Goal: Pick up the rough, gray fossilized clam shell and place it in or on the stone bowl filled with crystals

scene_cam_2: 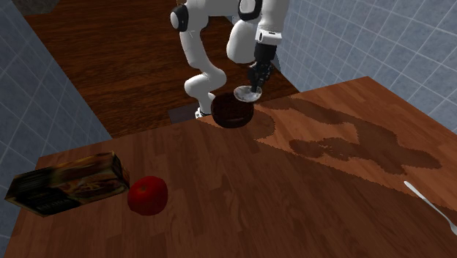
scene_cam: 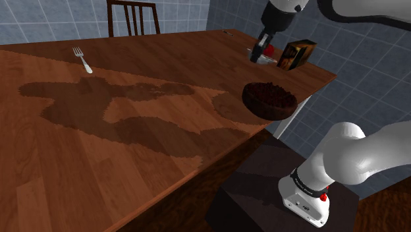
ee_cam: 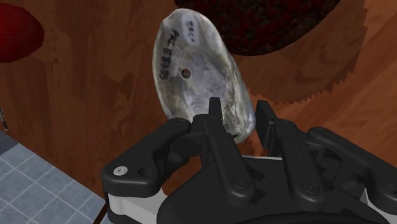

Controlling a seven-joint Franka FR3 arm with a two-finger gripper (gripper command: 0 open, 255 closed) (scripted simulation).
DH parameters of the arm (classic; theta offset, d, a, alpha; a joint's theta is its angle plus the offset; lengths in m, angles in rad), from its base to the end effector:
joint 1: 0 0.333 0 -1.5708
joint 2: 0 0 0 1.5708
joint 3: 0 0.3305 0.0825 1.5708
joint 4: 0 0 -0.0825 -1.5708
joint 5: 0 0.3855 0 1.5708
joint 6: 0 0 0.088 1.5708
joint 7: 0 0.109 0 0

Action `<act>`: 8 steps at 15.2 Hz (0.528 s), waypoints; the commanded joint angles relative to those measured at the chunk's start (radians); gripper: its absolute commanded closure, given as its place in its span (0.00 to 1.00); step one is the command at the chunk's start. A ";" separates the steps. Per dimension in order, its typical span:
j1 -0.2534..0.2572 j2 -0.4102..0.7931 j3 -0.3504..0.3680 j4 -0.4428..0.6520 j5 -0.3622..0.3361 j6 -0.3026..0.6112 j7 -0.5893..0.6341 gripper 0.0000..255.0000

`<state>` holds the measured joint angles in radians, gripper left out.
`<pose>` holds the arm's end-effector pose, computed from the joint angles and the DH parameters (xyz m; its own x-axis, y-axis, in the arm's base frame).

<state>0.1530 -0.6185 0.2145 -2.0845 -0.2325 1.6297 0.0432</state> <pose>0.3331 0.1336 0.6785 0.9366 0.3105 0.1627 0.2419 -0.9084 0.3410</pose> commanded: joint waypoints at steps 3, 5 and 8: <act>0.022 -0.146 -0.016 -0.091 0.015 -0.052 -0.020 1.00; 0.034 -0.220 -0.023 -0.127 0.020 -0.089 -0.031 1.00; 0.047 -0.290 -0.028 -0.187 0.025 -0.099 -0.033 1.00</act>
<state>0.1951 -0.8858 0.1864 -2.2465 -0.2100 1.5295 0.0084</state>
